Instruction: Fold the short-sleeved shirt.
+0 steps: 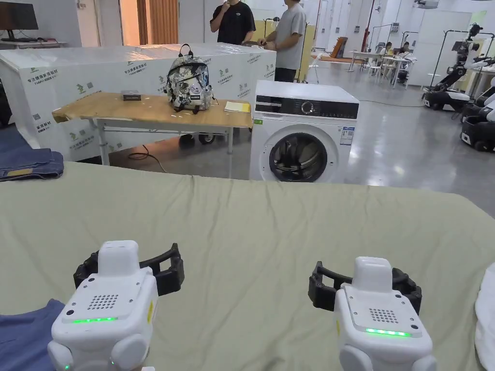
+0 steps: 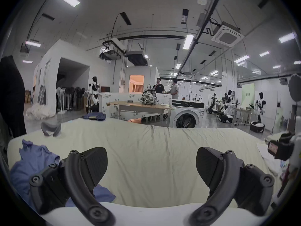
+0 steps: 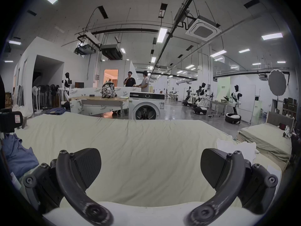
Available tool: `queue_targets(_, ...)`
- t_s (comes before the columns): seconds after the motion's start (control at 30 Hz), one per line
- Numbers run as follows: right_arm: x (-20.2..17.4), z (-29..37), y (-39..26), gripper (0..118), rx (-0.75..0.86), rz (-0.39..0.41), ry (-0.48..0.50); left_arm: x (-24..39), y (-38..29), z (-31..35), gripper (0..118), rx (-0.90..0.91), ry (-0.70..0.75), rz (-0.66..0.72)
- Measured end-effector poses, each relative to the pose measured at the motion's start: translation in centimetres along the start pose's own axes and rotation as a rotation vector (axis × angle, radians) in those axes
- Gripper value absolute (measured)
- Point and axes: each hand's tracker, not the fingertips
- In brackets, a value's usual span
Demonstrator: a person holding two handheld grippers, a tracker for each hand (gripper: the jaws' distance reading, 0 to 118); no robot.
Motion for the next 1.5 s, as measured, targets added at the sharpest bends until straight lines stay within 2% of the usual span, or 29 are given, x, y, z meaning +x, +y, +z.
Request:
queue_targets(0.27,0.1,-0.6,-0.6,118,-0.023,0.03,0.011,-0.9,0.2,-0.1,110,-0.03,-0.037,0.082)
queue_targets(0.33,0.7,-0.9,-0.7,118,-0.035,-0.07,0.009,-1.5,0.2,-0.2,110,-0.032,-0.075,0.162)
queue_targets(0.4,1.7,-0.8,-0.3,118,-0.051,-0.225,0.031,-2.5,0.3,-0.3,110,-0.036,-0.114,0.283)
queue_targets(0.5,3.4,-0.9,0.1,118,-0.064,-0.478,0.041,-4.4,0.0,-0.6,110,-0.04,-0.19,0.545)
queue_targets(0.6,4.8,-0.5,0.4,118,-0.043,-0.702,0.049,-5.8,-0.6,-0.8,110,-0.031,-0.182,0.769)
queue_targets(0.63,5.1,-0.5,0.5,118,-0.038,-0.735,0.047,-5.9,-0.6,-0.8,110,-0.033,-0.159,0.804)
queue_targets(0.67,5.2,-0.6,0.7,118,-0.026,-0.736,0.055,-5.8,-0.4,-0.8,110,-0.04,-0.137,0.814)
queue_targets(0.7,5.1,-0.6,0.9,118,-0.013,-0.689,0.054,-5.5,-0.1,-0.9,110,-0.052,-0.126,0.757)
queue_targets(0.77,4.0,-0.4,1.8,118,0.051,-0.456,0.06,-4.1,0.9,-0.9,110,-0.065,-0.113,0.543)
queue_targets(0.83,1.6,0.8,2.9,118,0.152,-0.102,0.056,-1.1,2.1,-0.4,110,-0.05,-0.09,0.168)
queue_targets(0.93,-1.8,1.2,2.1,118,0.275,0.473,0.033,3.8,1.4,0.4,110,0.036,0.079,-0.454)
queue_targets(1.0,-3.3,1.1,1.2,118,0.268,0.809,0.013,5.6,-0.1,0.6,110,0.117,0.125,-0.754)
queue_targets(1.03,-3.8,1.2,0.4,118,0.3,0.949,-0.008,5.8,-0.5,0.5,110,0.128,0.134,-0.854)
queue_targets(1.13,-4.3,0.7,-1.7,118,0.41,1.249,-0.074,6.4,-1.0,1.4,110,0.134,0.124,-1.013)
queue_targets(1.17,-4.1,0.7,-2.1,118,0.417,1.277,-0.08,6.5,-1.2,1.5,110,0.135,0.125,-1.045)
queue_targets(1.2,-4.0,0.7,-2.1,118,0.406,1.265,-0.056,6.6,-1.4,1.6,110,0.138,0.131,-1.061)
queue_targets(1.23,-3.9,0.8,-1.9,118,0.39,1.213,-0.053,6.2,-1.2,1.5,109,0.136,0.132,-1.037)
queue_targets(1.27,-3.9,0.8,-1.6,118,0.361,1.128,-0.044,6.1,-1.0,1.6,109,0.126,0.128,-1.01)
queue_targets(1.3,-3.3,0.8,-1.0,118,0.323,1.026,-0.035,5.9,-0.6,1.8,109,0.102,0.114,-0.909)
queue_targets(1.37,-2.6,0.5,0.0,118,0.257,0.795,-0.037,4.8,0.7,1.8,110,0.067,0.08,-0.672)
queue_targets(1.5,0.7,-0.1,2.0,118,0.062,0.169,0.06,0.9,2.0,0.8,109,0.021,0.011,-0.092)
